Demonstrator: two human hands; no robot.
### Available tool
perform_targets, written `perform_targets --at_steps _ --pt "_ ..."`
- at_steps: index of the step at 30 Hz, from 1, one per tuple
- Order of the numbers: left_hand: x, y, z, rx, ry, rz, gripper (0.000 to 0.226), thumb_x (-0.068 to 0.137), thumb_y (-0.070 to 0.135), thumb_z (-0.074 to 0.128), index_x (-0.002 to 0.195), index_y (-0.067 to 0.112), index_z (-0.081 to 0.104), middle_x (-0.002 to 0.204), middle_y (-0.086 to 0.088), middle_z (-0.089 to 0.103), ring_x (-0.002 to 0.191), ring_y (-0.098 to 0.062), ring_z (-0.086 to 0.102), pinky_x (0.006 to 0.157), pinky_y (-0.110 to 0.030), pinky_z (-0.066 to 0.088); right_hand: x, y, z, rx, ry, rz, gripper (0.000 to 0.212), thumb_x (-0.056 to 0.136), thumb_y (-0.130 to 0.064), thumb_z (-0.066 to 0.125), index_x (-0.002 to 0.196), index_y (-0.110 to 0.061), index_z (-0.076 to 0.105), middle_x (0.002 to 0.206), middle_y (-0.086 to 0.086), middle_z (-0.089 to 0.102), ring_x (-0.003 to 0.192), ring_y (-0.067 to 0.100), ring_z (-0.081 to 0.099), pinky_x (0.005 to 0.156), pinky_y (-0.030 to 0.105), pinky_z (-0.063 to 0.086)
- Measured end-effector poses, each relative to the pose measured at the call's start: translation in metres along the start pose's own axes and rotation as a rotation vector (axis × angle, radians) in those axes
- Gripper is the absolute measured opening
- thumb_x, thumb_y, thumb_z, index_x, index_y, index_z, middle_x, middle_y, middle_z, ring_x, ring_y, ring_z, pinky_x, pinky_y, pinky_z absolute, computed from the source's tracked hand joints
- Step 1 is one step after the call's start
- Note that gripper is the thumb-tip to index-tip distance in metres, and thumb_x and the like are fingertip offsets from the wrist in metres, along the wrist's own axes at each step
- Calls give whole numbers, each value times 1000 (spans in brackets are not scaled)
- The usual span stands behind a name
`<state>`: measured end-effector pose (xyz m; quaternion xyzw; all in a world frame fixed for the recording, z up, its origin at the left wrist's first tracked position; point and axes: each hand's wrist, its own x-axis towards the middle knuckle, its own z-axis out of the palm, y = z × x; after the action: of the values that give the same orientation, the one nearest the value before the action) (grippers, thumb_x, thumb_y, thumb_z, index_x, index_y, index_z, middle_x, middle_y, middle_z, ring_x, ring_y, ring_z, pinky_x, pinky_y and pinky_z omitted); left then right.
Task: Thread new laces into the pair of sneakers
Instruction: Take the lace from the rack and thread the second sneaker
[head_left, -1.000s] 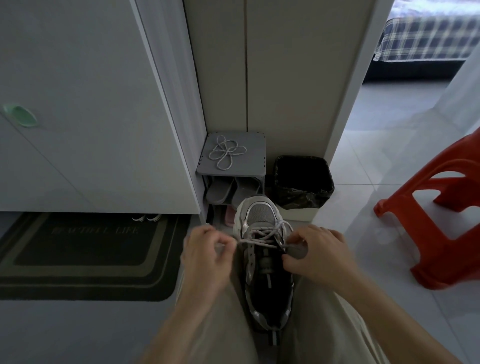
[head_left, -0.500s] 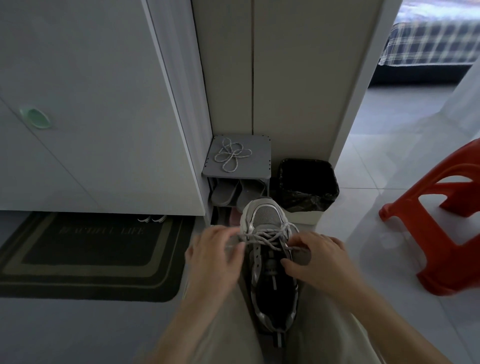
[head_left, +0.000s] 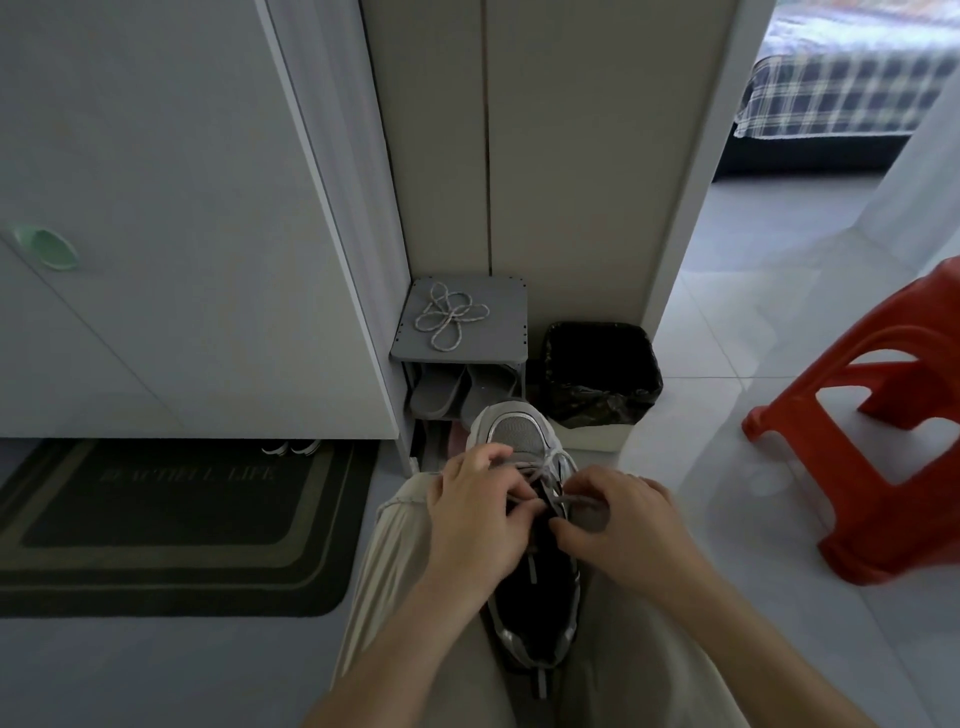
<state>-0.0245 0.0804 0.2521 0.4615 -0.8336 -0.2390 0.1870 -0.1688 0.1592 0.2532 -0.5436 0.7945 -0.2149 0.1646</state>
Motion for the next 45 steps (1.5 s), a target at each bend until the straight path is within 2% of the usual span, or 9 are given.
perform_targets --at_steps 4,9,16,22,26,31,36,41,45 --pt "-11 -19 -10 -249 150 -19 16 80 23 71 71 25 59 107 19 52 104 -2 51 95 -31 44 -1 -2 -3 -8 -3 29 50 54 -70 36 95 -44 47 89 -23 52 96 5 51 103 31 28" --pt "-25 -59 -33 -309 226 -182 15 84 18 67 74 22 58 105 15 56 100 -5 55 80 -18 41 -4 -6 -8 61 24 48 57 69 -53 63 121 -39 45 113 -20 39 111 6 41 107 34 28" --pt "-46 -103 -28 -188 175 -384 12 86 20 64 77 24 59 91 20 52 93 -3 53 84 -25 40 -6 -9 -3 237 -36 111 66 72 -41 72 129 -36 38 97 -22 52 94 5 53 73 17 40" --pt "-38 -53 -24 -159 265 -109 26 86 28 61 111 22 60 116 7 53 111 -8 46 92 -26 40 -9 -11 2 264 -9 104 66 72 -41 72 128 -40 39 99 -20 56 88 -2 55 69 15 44" --pt "-24 -7 -13 9 76 95 28 88 41 57 114 31 62 136 11 38 132 -8 26 108 -26 22 -7 -10 6 264 15 123 78 70 -39 74 138 -27 38 103 -15 53 92 5 54 81 22 45" --pt "-8 3 4 86 31 65 20 90 36 58 104 25 68 144 7 37 137 -15 25 112 -33 21 -7 -9 4 243 62 124 66 67 -42 72 126 -28 48 107 -14 56 95 6 55 82 25 47" --pt "-12 -5 2 -208 68 -45 4 87 26 65 84 24 64 131 12 46 125 -6 39 103 -14 25 -8 -6 3 255 85 153 46 64 -44 75 101 -31 49 89 -14 57 80 2 54 69 23 45" --pt "-25 -27 -16 -366 187 -145 17 84 20 66 74 30 59 113 18 51 114 -9 53 100 -42 44 -7 -3 6 326 63 169 43 67 -39 76 100 -31 50 90 -15 58 82 1 56 67 19 44" --pt "-38 -49 -27 -371 221 -214 17 85 15 66 76 28 60 109 24 50 109 -9 56 93 -35 48 -7 -4 6 306 38 165 44 69 -41 75 105 -31 52 91 -17 57 85 -1 55 72 19 45"
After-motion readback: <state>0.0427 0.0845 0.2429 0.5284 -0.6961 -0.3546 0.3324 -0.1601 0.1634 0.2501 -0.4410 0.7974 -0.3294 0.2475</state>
